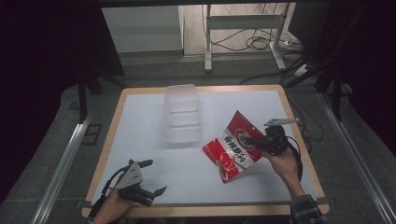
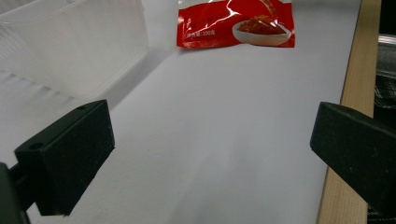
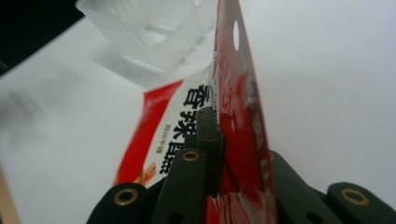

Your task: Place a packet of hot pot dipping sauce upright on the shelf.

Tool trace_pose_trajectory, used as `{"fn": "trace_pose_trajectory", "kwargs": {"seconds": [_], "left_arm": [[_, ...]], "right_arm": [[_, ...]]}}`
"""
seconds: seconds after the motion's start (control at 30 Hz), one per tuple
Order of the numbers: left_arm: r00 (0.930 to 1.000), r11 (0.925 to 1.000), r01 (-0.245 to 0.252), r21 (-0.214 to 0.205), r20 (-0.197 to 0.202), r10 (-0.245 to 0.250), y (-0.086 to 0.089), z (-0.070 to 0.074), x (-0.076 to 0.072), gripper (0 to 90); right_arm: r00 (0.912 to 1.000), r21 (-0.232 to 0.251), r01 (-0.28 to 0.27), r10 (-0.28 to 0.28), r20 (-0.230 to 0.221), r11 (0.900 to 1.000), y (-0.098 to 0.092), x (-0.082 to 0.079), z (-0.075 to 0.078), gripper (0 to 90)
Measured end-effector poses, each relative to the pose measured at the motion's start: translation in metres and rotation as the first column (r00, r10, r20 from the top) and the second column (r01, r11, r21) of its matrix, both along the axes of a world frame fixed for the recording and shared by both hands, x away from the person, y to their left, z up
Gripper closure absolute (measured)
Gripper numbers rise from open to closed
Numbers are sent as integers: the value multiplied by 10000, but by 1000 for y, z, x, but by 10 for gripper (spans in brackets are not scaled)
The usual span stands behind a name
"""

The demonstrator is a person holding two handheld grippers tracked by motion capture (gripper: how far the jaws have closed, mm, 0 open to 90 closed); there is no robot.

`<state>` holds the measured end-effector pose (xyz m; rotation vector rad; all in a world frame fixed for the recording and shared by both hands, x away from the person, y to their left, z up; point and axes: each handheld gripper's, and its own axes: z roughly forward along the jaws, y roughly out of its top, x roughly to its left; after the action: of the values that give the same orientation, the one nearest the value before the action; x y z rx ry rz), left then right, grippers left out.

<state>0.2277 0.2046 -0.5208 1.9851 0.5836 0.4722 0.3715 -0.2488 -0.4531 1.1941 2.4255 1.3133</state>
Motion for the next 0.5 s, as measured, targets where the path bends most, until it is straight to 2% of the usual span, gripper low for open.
{"fn": "trace_pose_trajectory", "kwargs": {"seconds": [0.07,0.37,0.5], "left_arm": [[10000,10000,-58,-74,-22,58,1,0,0,0],[9998,9995,-205,-237,-35,204,3,0,1,0],[9998,9994,-222,-255,-25,222,3,1,1,0]], "right_arm": [[10000,299,-71,72,-21,9995,2,0,8,876],[9991,724,-422,420,54,9965,15,0,28,876],[9979,1127,-643,633,129,9915,19,1,39,876]]}}
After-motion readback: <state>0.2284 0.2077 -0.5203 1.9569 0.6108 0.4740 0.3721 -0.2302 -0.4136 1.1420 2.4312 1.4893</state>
